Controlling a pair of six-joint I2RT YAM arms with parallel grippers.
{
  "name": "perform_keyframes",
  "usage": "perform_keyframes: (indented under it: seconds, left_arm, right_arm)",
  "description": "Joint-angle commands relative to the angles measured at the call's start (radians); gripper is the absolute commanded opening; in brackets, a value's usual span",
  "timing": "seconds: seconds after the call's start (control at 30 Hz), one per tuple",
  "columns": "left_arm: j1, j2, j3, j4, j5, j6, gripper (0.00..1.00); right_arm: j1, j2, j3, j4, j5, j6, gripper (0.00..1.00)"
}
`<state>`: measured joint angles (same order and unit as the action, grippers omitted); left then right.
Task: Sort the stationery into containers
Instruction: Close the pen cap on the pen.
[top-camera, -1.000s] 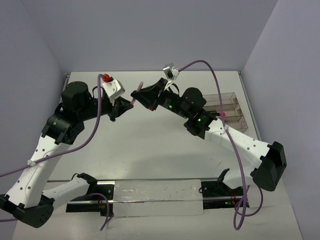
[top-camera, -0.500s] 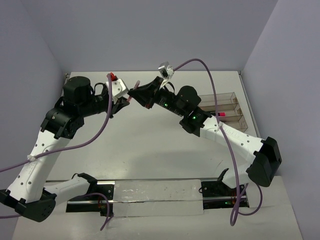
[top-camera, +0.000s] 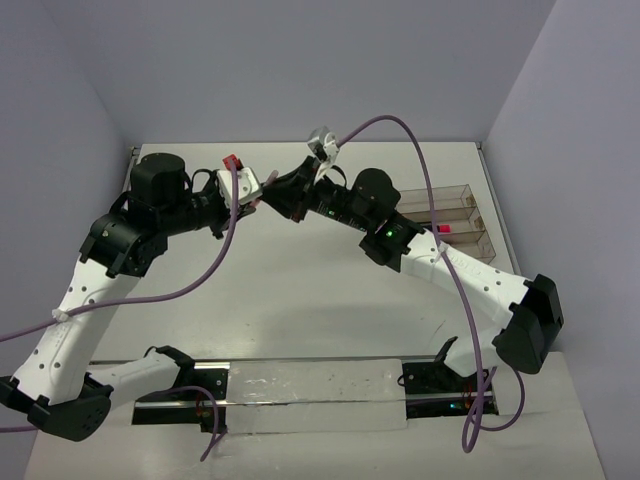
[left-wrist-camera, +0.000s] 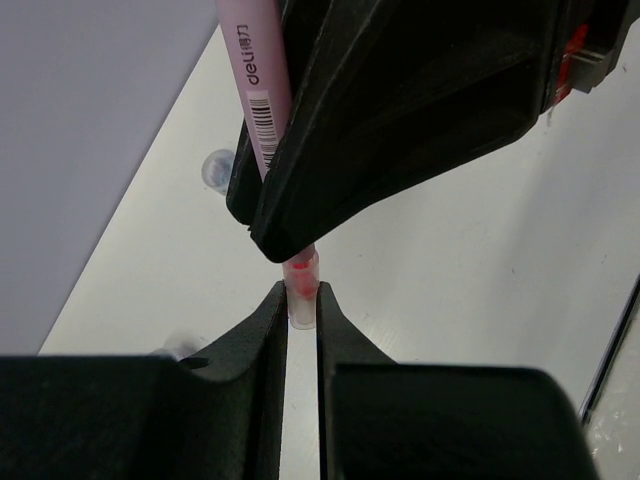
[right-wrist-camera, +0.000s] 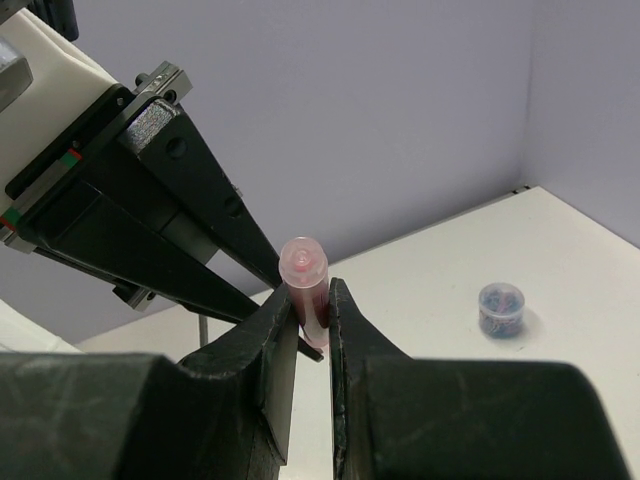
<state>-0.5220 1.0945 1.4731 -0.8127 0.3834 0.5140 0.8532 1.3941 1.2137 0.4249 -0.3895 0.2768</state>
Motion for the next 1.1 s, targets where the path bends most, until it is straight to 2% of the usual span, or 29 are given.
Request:
perform_keyframes:
  seconds: [0.0, 0.23, 0.53, 0.6, 0.67, 0.7, 0.77, 0.8, 0.83, 0.87, 1.07]
  left_arm:
    - [0.002, 0.007, 0.106, 0.261, -0.048, 0.035, 0.0]
    - [0.001, 0.019, 0.114, 0.277, -0.02, -0.033, 0.0]
    - [0.002, 0.041, 0.184, 0.241, -0.015, -0.045, 0.0]
    - [0.002, 0.028, 0.165, 0.243, -0.008, -0.066, 0.0]
    - [0.002, 0.018, 0.153, 0.251, 0.027, -0.092, 0.0]
    - [0.002, 0.018, 0.154, 0.252, 0.042, -0.105, 0.0]
    - [0.003, 0.026, 0.175, 0.251, 0.046, -0.132, 0.0]
    - [0.002, 0.03, 0.182, 0.25, 0.043, -0.14, 0.0]
    - [0.002, 0.033, 0.191, 0.25, 0.043, -0.146, 0.0]
    - [0.002, 0.039, 0.208, 0.251, 0.043, -0.153, 0.0]
    - [0.002, 0.046, 0.243, 0.251, 0.072, -0.184, 0.0]
  right_arm:
    - [0.072, 0.05, -0.019, -0.088, -0.183, 0.11, 0.0]
    - [0.136, 0.137, -0.038, 0.005, -0.126, 0.213, 0.0]
    - [0.14, 0.154, -0.028, -0.081, -0.116, 0.219, 0.0]
    - [0.104, 0.162, -0.069, 0.07, -0.265, 0.351, 0.0]
    - [0.089, 0.178, -0.105, 0.265, -0.332, 0.493, 0.0]
    - [0.091, 0.183, -0.1, 0.284, -0.321, 0.504, 0.0]
    - [0.111, 0.179, -0.061, 0.168, -0.246, 0.423, 0.0]
    - [0.124, 0.174, -0.043, 0.029, -0.194, 0.366, 0.0]
    - [0.134, 0.171, -0.027, 0.028, -0.153, 0.321, 0.0]
    - [0.144, 0.168, -0.01, -0.046, -0.131, 0.274, 0.0]
    - [0.159, 0.188, -0.026, -0.02, -0.149, 0.308, 0.0]
